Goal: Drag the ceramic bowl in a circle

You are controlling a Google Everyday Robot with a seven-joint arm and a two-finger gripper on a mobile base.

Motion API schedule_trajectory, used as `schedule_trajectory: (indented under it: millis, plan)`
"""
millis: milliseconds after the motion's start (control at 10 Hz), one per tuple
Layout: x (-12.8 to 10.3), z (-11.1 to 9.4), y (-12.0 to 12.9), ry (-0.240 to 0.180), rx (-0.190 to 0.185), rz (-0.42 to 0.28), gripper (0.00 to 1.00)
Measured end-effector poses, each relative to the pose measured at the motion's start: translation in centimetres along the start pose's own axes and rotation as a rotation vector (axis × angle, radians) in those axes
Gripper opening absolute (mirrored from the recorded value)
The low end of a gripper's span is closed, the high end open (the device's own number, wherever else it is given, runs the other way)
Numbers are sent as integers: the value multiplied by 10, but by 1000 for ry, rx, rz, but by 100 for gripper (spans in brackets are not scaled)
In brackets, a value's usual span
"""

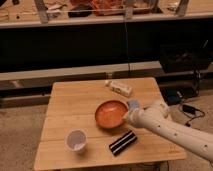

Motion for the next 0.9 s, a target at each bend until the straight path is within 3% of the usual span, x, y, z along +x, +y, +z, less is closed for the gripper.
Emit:
schedule_trajectory:
  millis: [300,500,700,900]
  plan:
    - [-38,6,-23,-33,14,-83,2]
    - [-46,21,-49,-59,30,-136,2]
    - [-36,46,-74,-81,58,-171,2]
    - [-11,74,-100,-101,89,-186,2]
